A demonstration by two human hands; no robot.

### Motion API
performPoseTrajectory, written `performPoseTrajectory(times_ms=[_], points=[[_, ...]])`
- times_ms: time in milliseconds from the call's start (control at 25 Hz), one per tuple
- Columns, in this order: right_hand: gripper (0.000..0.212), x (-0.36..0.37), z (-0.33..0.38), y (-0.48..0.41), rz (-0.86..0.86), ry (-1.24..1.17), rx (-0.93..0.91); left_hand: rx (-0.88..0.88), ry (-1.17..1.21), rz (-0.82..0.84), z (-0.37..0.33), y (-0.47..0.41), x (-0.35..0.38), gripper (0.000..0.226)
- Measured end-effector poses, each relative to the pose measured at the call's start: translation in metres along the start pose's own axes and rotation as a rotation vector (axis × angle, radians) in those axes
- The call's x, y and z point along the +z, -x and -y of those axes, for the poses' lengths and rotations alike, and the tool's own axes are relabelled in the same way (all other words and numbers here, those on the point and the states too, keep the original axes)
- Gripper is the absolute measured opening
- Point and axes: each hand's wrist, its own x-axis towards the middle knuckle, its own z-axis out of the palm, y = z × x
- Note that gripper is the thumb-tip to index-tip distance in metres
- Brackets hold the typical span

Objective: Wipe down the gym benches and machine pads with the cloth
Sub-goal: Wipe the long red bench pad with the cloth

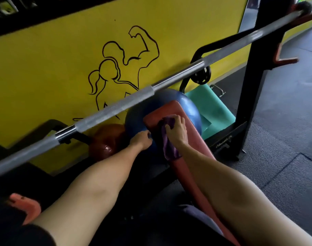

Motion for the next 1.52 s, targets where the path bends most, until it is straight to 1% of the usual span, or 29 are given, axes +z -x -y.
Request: performPoseTrajectory(times_ms=[80, 120, 200, 240, 360, 480, 520, 600, 680, 760, 800, 880, 1000, 1040, 1080, 1160, 1200, 1240, 1280, 1320, 1360, 1400, 1440, 1480, 1520], points=[[0.06, 0.014, -0.014, -0.022, 0.114, 0.038, -0.062, -0.024, 0.022, -0.037, 0.0, -0.027, 0.002, 0.037], [0.069, 0.019, -0.022, -0.028, 0.143, 0.107, -0.088, -0.029, 0.038, -0.06, 0.0, -0.034, 0.002, 0.043], [0.082, 0.034, -0.045, -0.046, 0.166, 0.289, -0.141, -0.032, 0.062, -0.123, -0.001, -0.053, 0.011, 0.054], [0.084, 0.043, -0.056, -0.052, 0.165, 0.349, -0.151, -0.034, 0.067, -0.156, -0.002, -0.062, 0.016, 0.058], [0.08, 0.064, -0.069, -0.076, 0.161, 0.339, -0.135, -0.028, 0.114, -0.254, 0.004, -0.08, 0.034, 0.061], [0.07, 0.075, -0.056, -0.119, 0.175, 0.304, -0.166, 0.0, 0.194, -0.33, 0.008, -0.09, 0.045, 0.06], [0.067, 0.08, -0.051, -0.128, 0.166, 0.326, -0.216, 0.0, 0.235, -0.329, 0.01, -0.093, 0.047, 0.059], [0.065, 0.088, -0.05, -0.128, 0.148, 0.366, -0.39, -0.002, 0.299, -0.341, 0.012, -0.1, 0.048, 0.055], [0.066, 0.085, -0.073, -0.115, 0.167, 0.405, -0.593, 0.01, 0.332, -0.372, 0.013, -0.107, 0.051, 0.051], [0.065, 0.065, -0.109, -0.111, 0.148, 0.461, -0.728, 0.024, 0.348, -0.414, 0.013, -0.109, 0.056, 0.049], [0.065, 0.053, -0.122, -0.119, 0.109, 0.465, -0.74, 0.027, 0.351, -0.439, 0.011, -0.109, 0.059, 0.049], [0.069, 0.041, -0.12, -0.14, 0.038, 0.436, -0.647, 0.035, 0.378, -0.481, 0.007, -0.108, 0.065, 0.049], [0.067, 0.072, -0.077, -0.15, -0.029, 0.407, -0.399, 0.026, 0.424, -0.492, 0.006, -0.11, 0.07, 0.05], [0.065, 0.084, -0.062, -0.145, -0.035, 0.409, -0.387, 0.019, 0.43, -0.499, 0.004, -0.11, 0.071, 0.051], [0.064, 0.095, -0.054, -0.139, -0.007, 0.416, -0.446, 0.029, 0.428, -0.511, 0.005, -0.113, 0.075, 0.052], [0.06, 0.101, -0.057, -0.13, 0.124, 0.453, -0.708, 0.011, 0.37, -0.513, 0.009, -0.113, 0.079, 0.057], [0.058, 0.096, -0.063, -0.138, 0.144, 0.465, -0.84, 0.014, 0.322, -0.525, 0.011, -0.114, 0.082, 0.058], [0.055, 0.089, -0.068, -0.151, 0.109, 0.468, -0.933, 0.025, 0.285, -0.54, 0.013, -0.118, 0.086, 0.055], [0.051, 0.081, -0.07, -0.166, 0.049, 0.476, -0.958, 0.012, 0.323, -0.549, 0.01, -0.118, 0.085, 0.052], [0.048, 0.075, -0.07, -0.178, -0.024, 0.481, -0.889, -0.007, 0.388, -0.558, 0.005, -0.118, 0.081, 0.049], [0.047, 0.072, -0.067, -0.186, -0.094, 0.477, -0.749, -0.011, 0.418, -0.579, 0.002, -0.121, 0.077, 0.047], [0.05, 0.075, -0.062, -0.188, -0.133, 0.455, -0.61, 0.002, 0.456, -0.613, 0.001, -0.127, 0.074, 0.045], [0.053, 0.084, -0.052, -0.182, -0.133, 0.429, -0.514, 0.012, 0.459, -0.619, 0.001, -0.132, 0.073, 0.043], [0.054, 0.096, -0.042, -0.175, -0.101, 0.421, -0.489, 0.042, 0.442, -0.617, 0.002, -0.137, 0.073, 0.043], [0.052, 0.106, -0.035, -0.167, -0.045, 0.437, -0.531, 0.057, 0.417, -0.611, 0.001, -0.141, 0.075, 0.046]])
